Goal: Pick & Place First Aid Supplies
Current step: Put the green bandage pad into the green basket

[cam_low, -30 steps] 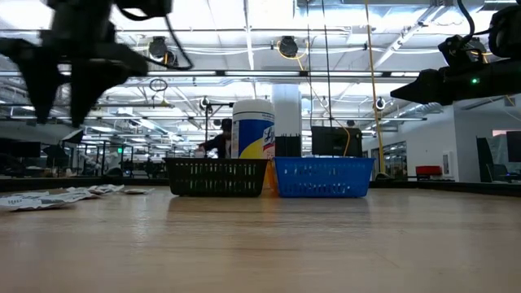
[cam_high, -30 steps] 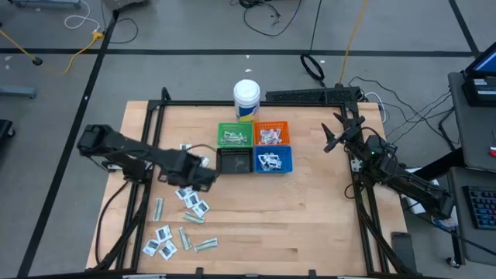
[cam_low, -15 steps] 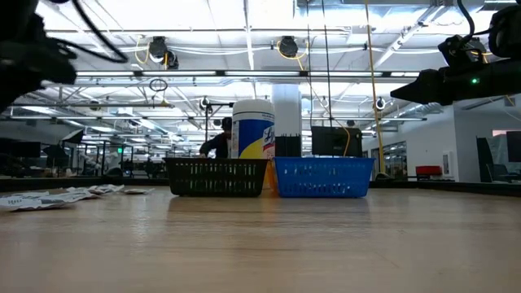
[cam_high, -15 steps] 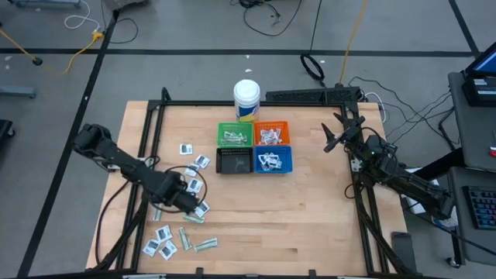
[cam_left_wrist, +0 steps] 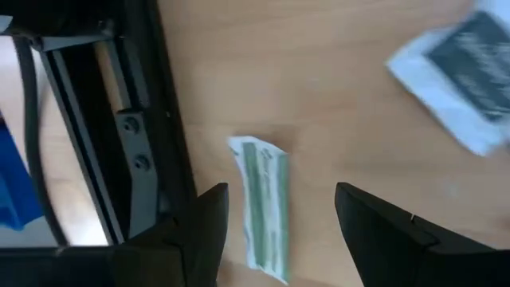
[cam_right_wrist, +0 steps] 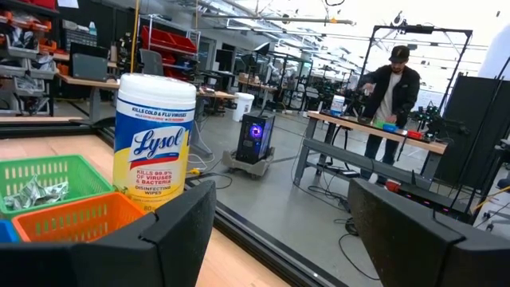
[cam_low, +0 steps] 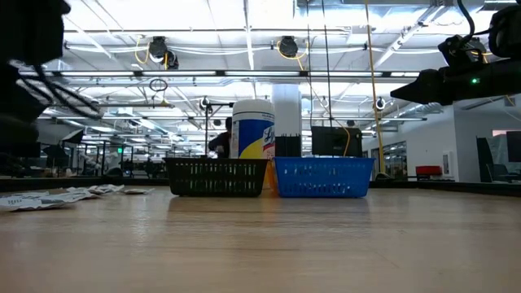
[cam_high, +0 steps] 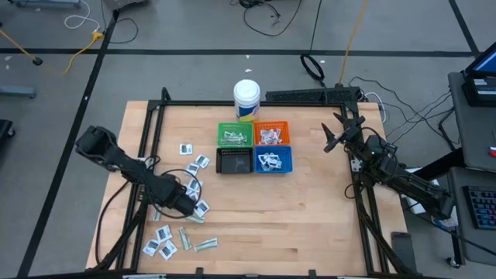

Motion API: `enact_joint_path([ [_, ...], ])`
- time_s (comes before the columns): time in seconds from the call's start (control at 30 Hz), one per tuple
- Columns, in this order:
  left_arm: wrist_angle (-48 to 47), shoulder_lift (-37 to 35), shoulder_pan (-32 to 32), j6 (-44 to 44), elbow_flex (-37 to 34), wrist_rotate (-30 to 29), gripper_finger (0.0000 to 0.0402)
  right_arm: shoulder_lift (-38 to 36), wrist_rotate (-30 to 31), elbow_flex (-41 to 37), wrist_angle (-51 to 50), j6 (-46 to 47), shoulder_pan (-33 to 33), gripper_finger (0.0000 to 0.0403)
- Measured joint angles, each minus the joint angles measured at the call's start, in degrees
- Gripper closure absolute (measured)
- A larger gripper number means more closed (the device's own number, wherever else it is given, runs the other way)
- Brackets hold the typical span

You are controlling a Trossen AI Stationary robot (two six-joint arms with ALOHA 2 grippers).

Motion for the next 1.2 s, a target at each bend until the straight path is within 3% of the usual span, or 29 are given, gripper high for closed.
enact_joint_path([
  [0.2,0.0,2.7,0.0,0.9,-3.3,4.3,0.0165,0.0,0.0,0.0,0.0,0.0,0.0,0.0124],
  [0.6,4.8,3.7,-0.5,0.8,-4.1,3.8,0.0172,0.0,0.0,0.0,0.0,0.0,0.0,0.0124],
  [0.73,5.5,3.7,-1.1,-0.5,-4.1,3.7,0.0218,0.0,0.0,0.0,0.0,0.0,0.0,0.0124],
  [1.07,8.5,3.8,-1.2,-0.1,-4.2,2.4,0.0387,0.0,0.0,0.0,0.0,0.0,0.0,0.0124],
  [1.2,9.6,3.8,-1.2,0.1,-4.3,1.2,0.0391,0.0,0.0,0.0,0.0,0.0,0.0,0.0124],
])
